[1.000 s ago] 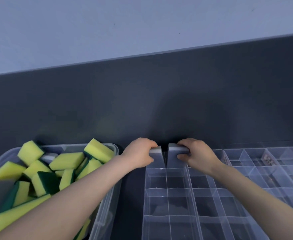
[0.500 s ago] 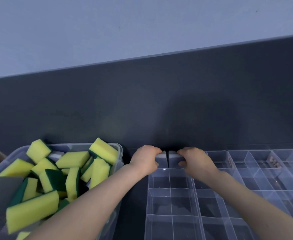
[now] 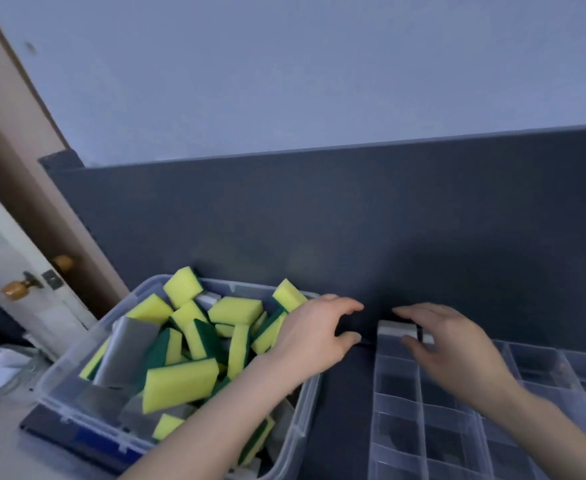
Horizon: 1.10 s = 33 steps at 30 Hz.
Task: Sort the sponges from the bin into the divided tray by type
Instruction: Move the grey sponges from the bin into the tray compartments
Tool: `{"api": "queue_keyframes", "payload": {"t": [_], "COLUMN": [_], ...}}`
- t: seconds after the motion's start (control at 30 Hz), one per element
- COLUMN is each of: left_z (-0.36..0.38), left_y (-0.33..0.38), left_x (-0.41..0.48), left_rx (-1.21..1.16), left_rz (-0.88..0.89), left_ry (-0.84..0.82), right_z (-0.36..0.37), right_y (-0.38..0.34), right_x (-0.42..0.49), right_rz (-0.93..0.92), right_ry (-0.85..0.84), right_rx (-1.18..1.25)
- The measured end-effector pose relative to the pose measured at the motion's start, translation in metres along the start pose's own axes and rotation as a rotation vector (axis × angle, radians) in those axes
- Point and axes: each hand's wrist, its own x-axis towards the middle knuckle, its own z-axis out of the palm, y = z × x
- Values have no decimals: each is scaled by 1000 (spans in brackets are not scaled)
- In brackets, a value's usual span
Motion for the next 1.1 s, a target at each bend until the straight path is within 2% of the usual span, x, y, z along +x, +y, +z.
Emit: {"api": "queue_keyframes", "payload": {"t": [0.3, 0.5, 0.77, 0.93, 1.1], "left_z": [-71, -123, -174, -161, -158], "left_y": [-79, -160, -270, -296, -310], "left_x": [-49, -66, -91, -105, -105], "left_rx": [38, 68, 115, 137, 94], "left_rz": [-90, -176, -293, -318, -238], "left_ry": [142, 142, 54, -111, -146], "right_z": [24, 51, 102, 141, 161], "right_y": [-81, -137, -210, -249, -270], "right_x": [21, 40, 75, 104, 133], "right_rz": [-104, -108, -111, -75, -2], "right_ry": [6, -34, -131, -182, -223], "right_rx": [78, 70, 46, 37, -48]}}
